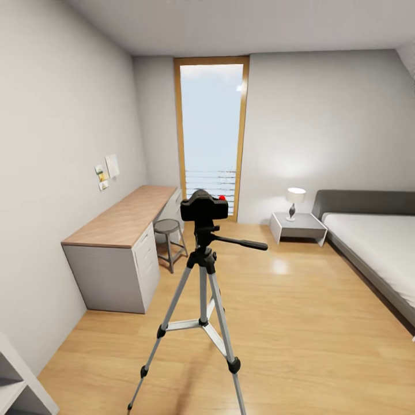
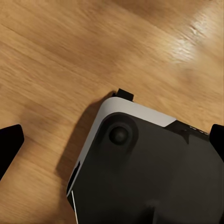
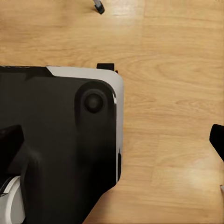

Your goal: Attach the digital camera to the camera tripod in the bedroom.

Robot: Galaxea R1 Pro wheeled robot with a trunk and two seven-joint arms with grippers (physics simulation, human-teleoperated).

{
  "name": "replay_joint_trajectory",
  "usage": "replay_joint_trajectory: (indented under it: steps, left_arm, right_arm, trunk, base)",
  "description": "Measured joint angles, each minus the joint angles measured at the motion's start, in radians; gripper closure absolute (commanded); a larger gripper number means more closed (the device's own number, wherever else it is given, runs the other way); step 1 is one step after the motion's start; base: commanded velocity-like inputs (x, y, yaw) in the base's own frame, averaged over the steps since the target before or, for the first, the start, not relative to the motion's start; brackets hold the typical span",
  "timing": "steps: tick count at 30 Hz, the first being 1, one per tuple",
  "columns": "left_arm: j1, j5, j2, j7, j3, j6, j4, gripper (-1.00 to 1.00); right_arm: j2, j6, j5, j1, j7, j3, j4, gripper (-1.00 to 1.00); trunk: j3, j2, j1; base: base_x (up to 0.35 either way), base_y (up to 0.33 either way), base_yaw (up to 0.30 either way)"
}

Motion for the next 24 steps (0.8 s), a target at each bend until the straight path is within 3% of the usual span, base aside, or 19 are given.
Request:
replay_joint_trajectory:
  steps: [24]
  left_arm:
    - [-0.001, 0.000, 0.000, 0.000, -0.001, 0.000, 0.000, -1.00]
  right_arm:
    - [0.003, 0.000, 0.001, 0.000, -0.001, 0.001, 0.000, -1.00]
  trunk:
    - [0.037, -0.002, 0.000]
  base:
    - [0.000, 0.000, 0.000]
